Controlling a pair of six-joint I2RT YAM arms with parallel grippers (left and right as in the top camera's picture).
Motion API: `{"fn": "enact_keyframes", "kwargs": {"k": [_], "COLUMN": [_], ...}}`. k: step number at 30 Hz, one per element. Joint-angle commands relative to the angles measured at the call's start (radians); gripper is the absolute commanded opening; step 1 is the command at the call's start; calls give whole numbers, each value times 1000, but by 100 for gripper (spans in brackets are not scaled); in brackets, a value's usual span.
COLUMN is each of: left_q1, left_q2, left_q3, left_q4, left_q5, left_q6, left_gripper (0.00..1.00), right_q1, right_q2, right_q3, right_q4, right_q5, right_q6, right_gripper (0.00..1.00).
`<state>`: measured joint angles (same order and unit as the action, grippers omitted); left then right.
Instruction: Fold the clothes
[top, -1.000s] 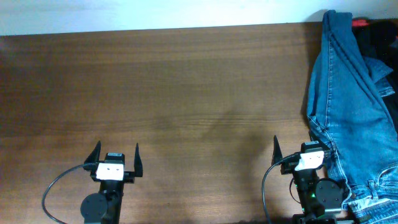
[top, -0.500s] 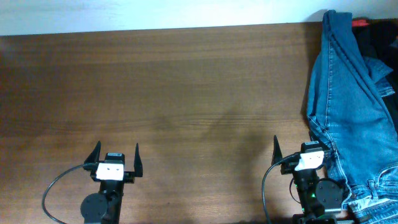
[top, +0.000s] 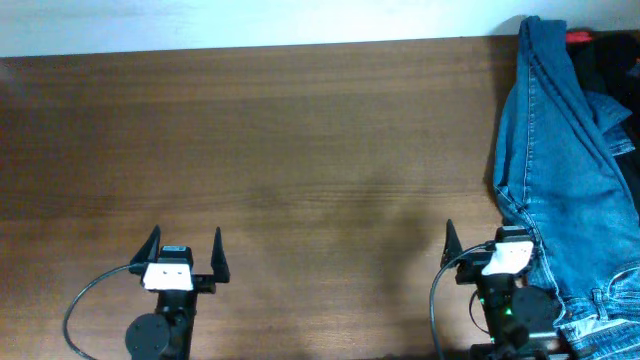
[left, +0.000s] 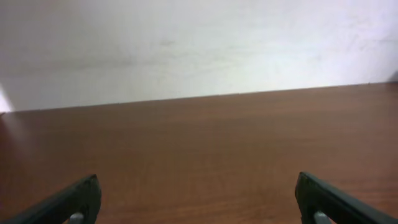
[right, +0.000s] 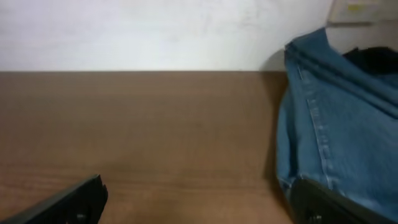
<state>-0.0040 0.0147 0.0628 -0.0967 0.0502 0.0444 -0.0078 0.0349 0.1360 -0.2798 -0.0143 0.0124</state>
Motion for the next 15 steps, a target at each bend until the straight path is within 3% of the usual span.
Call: {"fn": "enact_keyframes", "kwargs": {"k": [1,6,15], "left_q1": [-3,-3,-3], "left_q2": [43,224,730], "left_q3": [144,334,772], "left_q4": [-80,-188,-453], "left_q5": [14,14,40], "left_q6": [-34,-33,-33], "left_gripper": [99,99,99], "right_q1": [-6,-6,-6], "right_q2": [63,249,657], "right_q3": [157,395,818], "right_q4": [-76,-290,-706], "right_q5": [69,76,26], "right_q6": [27,27,26], "right_gripper": [99,99,99]}}
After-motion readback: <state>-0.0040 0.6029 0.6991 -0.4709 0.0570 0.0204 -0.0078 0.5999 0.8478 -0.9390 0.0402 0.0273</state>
